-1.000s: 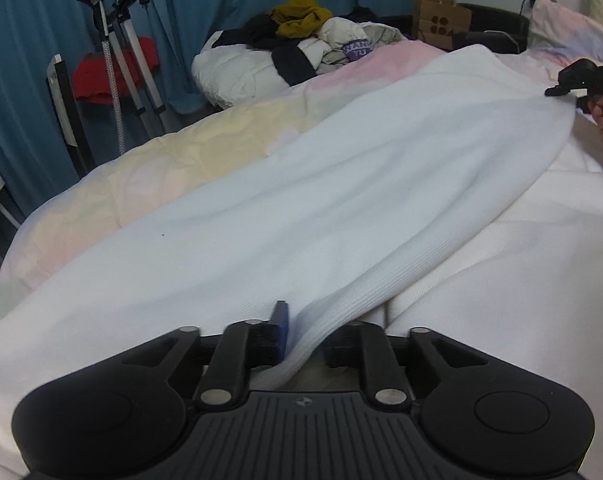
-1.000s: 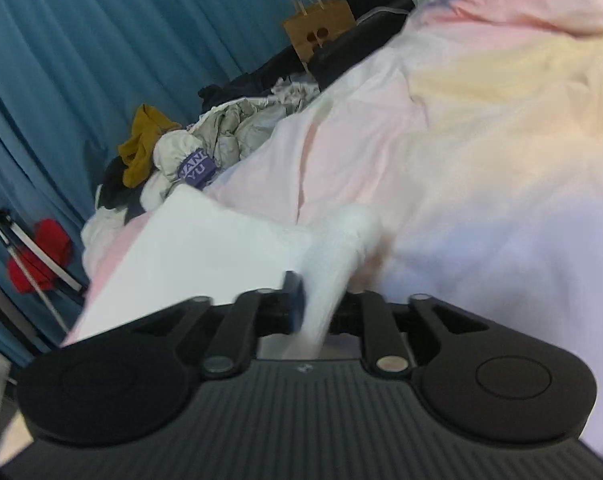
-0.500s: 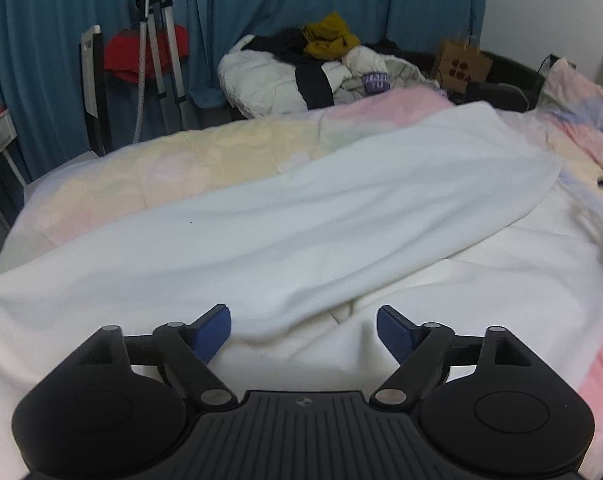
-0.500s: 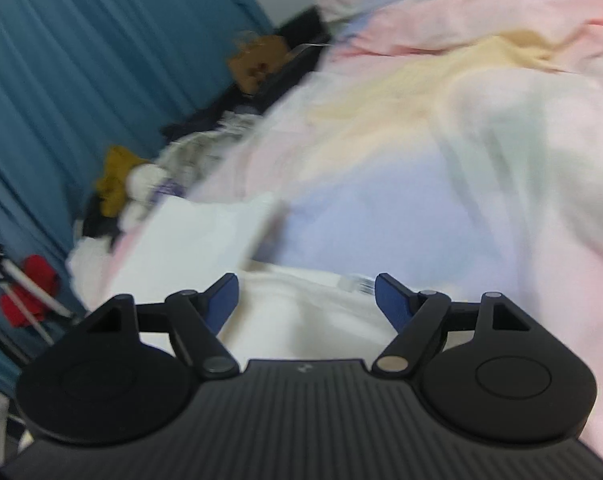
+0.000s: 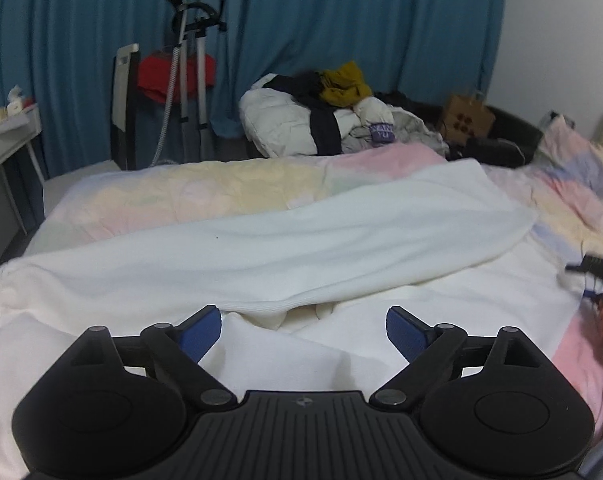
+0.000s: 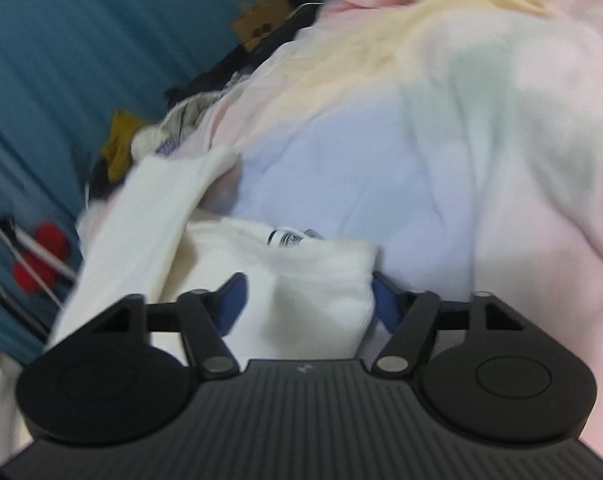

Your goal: Fold clothes

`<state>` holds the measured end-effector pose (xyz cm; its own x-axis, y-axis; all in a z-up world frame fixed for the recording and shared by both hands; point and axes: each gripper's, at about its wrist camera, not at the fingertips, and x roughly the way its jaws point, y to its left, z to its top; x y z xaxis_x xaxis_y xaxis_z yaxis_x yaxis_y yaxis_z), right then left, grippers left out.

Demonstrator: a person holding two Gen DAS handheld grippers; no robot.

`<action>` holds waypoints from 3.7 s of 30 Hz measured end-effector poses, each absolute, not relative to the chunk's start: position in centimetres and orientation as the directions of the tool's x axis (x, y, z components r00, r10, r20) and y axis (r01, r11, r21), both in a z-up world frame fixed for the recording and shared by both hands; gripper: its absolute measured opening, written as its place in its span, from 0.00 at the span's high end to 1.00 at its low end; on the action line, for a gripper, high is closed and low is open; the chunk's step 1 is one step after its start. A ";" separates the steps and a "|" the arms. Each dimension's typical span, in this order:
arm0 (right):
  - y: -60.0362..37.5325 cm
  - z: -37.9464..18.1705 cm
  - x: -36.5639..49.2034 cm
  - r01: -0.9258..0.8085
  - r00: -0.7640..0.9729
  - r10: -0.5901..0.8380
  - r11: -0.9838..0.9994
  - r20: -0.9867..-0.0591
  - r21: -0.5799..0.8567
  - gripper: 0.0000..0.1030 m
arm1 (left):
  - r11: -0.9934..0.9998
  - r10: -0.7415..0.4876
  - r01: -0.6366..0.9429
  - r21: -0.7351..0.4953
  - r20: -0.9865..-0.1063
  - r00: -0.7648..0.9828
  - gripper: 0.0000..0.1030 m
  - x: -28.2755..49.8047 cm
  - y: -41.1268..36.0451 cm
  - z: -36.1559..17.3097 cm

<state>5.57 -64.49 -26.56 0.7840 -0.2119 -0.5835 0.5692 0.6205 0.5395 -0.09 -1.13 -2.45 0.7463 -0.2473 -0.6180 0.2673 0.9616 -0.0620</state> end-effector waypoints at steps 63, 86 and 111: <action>-67.9 -27.6 3.5 0.828 0.558 -0.603 0.444 -0.570 0.342 0.93 | 0.632 -0.312 -0.687 -0.359 -0.929 0.199 0.13 1.0 24.2 -9.6; -67.5 -27.3 2.9 0.821 0.567 -0.599 0.471 -0.566 0.324 0.93 | 0.561 -0.299 -0.735 -0.381 -0.921 0.250 0.38 4.7 26.1 -10.1; -67.6 -15.0 7.3 0.748 0.655 -0.623 0.453 -0.427 0.485 0.93 | 0.381 -0.272 -0.419 -0.824 -0.533 0.801 0.95 -2.3 27.7 0.5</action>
<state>7.25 -67.59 -15.04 0.6552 -0.6231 -0.4272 0.7476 0.4535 0.4852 -2.28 27.73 0.53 0.8010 -0.2724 -0.5331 -0.4187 0.3814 -0.8241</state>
